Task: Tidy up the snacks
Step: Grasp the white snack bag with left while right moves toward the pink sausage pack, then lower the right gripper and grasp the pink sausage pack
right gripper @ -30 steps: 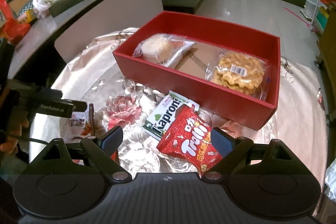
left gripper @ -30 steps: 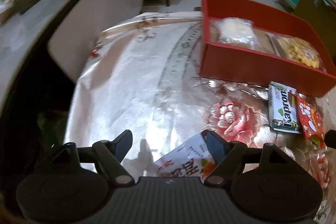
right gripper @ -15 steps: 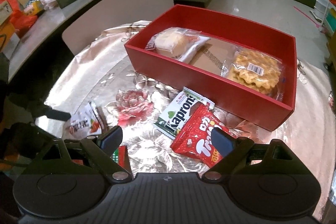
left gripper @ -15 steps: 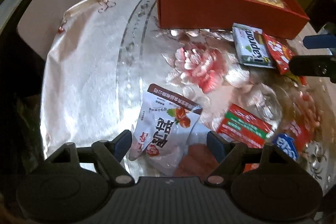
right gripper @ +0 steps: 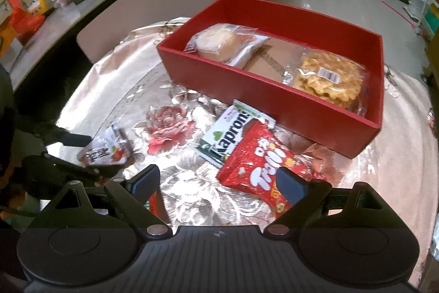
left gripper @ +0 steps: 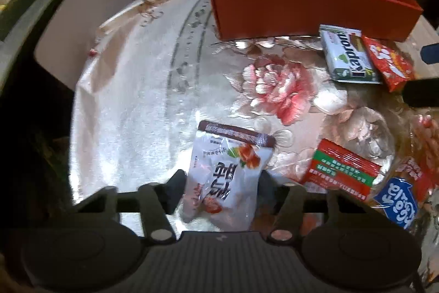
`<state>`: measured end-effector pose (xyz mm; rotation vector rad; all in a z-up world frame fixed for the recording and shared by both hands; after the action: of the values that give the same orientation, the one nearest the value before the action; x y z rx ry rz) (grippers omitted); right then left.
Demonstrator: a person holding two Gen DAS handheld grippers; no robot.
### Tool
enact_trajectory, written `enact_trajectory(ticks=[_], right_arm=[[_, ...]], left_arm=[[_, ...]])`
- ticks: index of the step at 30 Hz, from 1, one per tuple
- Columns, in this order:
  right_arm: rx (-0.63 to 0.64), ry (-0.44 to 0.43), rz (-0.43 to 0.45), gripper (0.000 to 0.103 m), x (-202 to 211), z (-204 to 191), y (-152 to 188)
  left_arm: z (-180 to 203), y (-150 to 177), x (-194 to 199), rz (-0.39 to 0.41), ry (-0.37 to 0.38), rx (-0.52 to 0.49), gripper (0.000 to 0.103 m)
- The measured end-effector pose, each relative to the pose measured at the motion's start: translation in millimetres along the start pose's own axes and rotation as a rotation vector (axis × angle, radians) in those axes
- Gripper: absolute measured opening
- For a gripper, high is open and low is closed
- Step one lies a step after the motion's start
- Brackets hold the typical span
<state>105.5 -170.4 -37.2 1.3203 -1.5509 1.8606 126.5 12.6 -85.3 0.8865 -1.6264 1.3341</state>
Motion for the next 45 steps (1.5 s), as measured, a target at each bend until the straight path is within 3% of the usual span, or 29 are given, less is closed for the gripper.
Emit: enact_trajectory(ticks=[4,13,19,24,31,39,41,45], right_arm=[[0.011,-0.005,0.000,0.094,2,-9,1],[0.018,-0.017,-0.021,0.094,1,-38,25],[0.202,-0.085,-0.048,0.094,-20,-90,14],[0.249,-0.140,-0.048,0.094,-38,-116,-8],[0.309,-0.230,-0.136,0.099,-74,-146,-15],[0.411,-0.190,-0.170,0.103,-90,-162,-11],[0.454,-0.162,-0.165,0.099,-88,-167,-6],[0.433,-0.155,-0.143,0.078,-77,-161,-6]], left_arm=[[-11,-1,6,0.008,-0.005,0.047,0.044],[-40,-22,48,0.106,0.140,0.244,0.044],[-56,-32,61,0.138,0.191,0.329,0.044],[-63,-37,61,0.136,0.215,0.360,0.044],[-69,-39,64,0.135,0.252,0.369,0.044],[-69,-40,62,0.125,0.256,0.370,0.045],[-69,-39,62,0.124,0.252,0.369,0.045],[-69,-39,62,0.124,0.250,0.369,0.045]])
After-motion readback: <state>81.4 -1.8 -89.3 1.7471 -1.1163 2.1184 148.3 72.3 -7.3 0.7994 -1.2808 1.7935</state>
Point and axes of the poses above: each gripper's, at about its wrist camera, not at the fingertips, and x roughly against the way its jaws point, z to its right, y to its underside, the point moved 3 cm from there along -x, roughly the way its jaws point, and after that the axes turned 12 degrees about x, right-handed, at the moved point
